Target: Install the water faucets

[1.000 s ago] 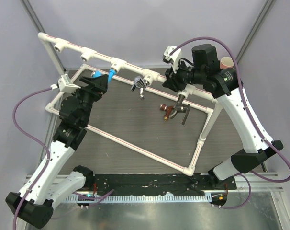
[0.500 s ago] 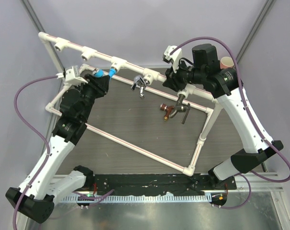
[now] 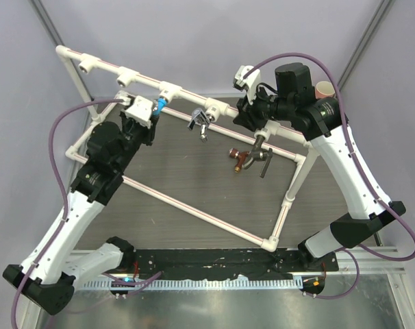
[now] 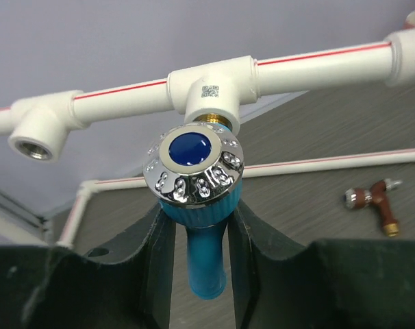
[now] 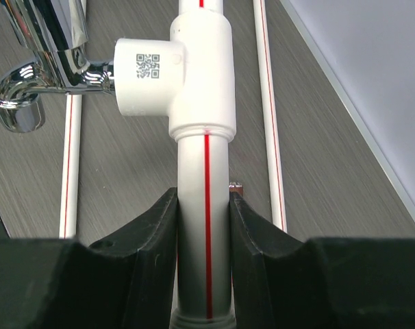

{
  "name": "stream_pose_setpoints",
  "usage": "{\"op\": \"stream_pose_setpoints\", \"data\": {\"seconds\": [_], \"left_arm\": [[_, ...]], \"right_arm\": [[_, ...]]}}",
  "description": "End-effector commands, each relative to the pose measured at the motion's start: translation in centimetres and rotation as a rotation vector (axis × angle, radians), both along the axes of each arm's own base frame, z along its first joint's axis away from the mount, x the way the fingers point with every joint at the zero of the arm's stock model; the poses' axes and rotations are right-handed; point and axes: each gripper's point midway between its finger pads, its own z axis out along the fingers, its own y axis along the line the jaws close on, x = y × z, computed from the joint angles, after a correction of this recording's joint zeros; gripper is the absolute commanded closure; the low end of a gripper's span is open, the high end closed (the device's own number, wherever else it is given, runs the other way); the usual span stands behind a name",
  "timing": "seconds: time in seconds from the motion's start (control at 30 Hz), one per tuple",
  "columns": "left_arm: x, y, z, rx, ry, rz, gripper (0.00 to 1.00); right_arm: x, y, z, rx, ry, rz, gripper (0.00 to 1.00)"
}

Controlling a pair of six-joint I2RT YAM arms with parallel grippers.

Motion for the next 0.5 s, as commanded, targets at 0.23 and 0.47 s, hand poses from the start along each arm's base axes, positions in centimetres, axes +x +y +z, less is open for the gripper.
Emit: {"op": "stream_pose_setpoints", "data": {"seconds": [0.23,0.47], "left_arm": [[-1.3,-3.6,-6.0,0.84,-0.024,-0.055,0.97],[-1.2,-3.4,-7.2,0.961,-0.02,0.032,0.51]], "right_arm": [[-0.1,1.3,-1.7,0.009,0.069,0.025,0.99],[0.0,1.3,-1.8,0.006,0.071,0.023,0.99]]}}
